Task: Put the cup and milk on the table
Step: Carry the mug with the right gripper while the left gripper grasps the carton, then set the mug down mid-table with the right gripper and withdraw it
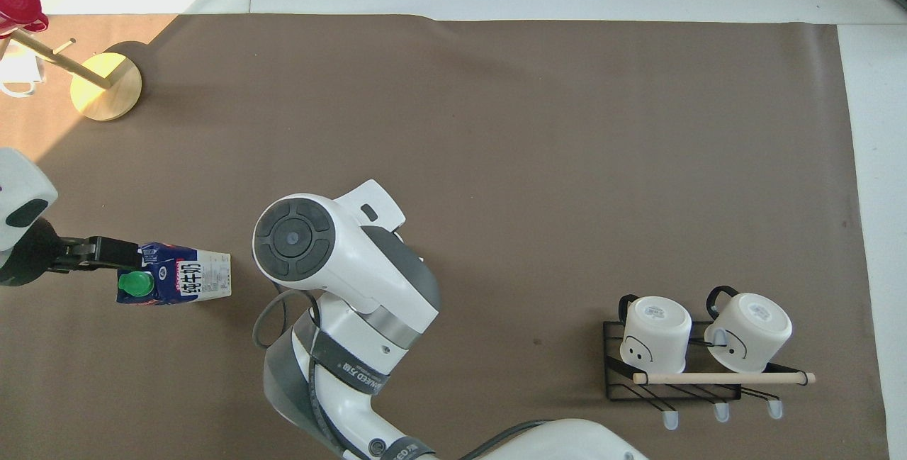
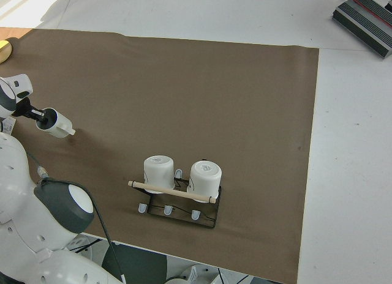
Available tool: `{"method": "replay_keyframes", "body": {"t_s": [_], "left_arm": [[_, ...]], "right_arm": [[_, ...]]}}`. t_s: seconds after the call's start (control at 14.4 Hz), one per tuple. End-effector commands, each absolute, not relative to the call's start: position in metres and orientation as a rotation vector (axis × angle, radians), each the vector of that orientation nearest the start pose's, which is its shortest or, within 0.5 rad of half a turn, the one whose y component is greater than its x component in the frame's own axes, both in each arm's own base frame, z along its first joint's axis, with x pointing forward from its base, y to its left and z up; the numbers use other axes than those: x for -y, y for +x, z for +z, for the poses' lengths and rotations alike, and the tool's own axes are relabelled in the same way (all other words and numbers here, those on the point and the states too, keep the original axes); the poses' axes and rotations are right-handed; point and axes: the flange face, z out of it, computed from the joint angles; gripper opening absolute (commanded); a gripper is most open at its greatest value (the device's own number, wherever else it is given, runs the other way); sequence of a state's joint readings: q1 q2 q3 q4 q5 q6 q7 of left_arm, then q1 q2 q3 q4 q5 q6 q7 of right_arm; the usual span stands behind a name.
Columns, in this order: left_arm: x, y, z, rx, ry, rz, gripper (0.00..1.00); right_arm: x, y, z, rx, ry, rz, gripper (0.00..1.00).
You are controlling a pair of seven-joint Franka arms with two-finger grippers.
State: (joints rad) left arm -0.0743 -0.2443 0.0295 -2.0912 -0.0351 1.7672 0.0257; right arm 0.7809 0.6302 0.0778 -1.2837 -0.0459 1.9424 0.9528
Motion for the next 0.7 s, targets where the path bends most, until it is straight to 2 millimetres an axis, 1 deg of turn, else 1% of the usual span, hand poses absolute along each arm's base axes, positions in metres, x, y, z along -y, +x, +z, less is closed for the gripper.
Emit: {"method": "replay_keyframes", "body": {"t_s": [0.0, 0.14, 0.21, 0.28, 0.42, 0.56, 0.63], "left_arm": [[0.031, 0.464, 0.522, -0.138, -3.163, 0.091, 1.00], [0.030, 0.465, 0.523, -0.139, -3.164, 0.077, 1.00], [0.030, 0.465, 0.522, -0.138, -3.164, 0.069, 1.00], [0.030, 0.467, 0.523, -0.138, -3.165, 0.052, 1.00], [0.033, 0.468, 0.524, -0.150, -3.164, 0.030, 1.00], [0.034, 0.469, 0.525, -0.154, -3.164, 0.026, 1.00], [0.034, 0.469, 0.524, -0.154, -3.164, 0.021, 1.00]], "right_arm": [[-0.552, 0.493, 0.372, -0.160, -3.113, -0.025, 0.00], [-0.563, 0.481, 0.358, -0.136, -3.108, -0.026, 0.00], [-0.562, 0.483, 0.358, -0.139, -3.099, -0.031, 0.00], [-0.562, 0.484, 0.359, -0.144, -3.091, -0.031, 0.04], [-0.562, 0.484, 0.360, -0.148, -3.090, -0.028, 0.09], [-0.561, 0.484, 0.361, -0.157, -3.089, -0.023, 0.17], [-0.561, 0.484, 0.360, -0.174, -3.088, -0.020, 0.31]]}}
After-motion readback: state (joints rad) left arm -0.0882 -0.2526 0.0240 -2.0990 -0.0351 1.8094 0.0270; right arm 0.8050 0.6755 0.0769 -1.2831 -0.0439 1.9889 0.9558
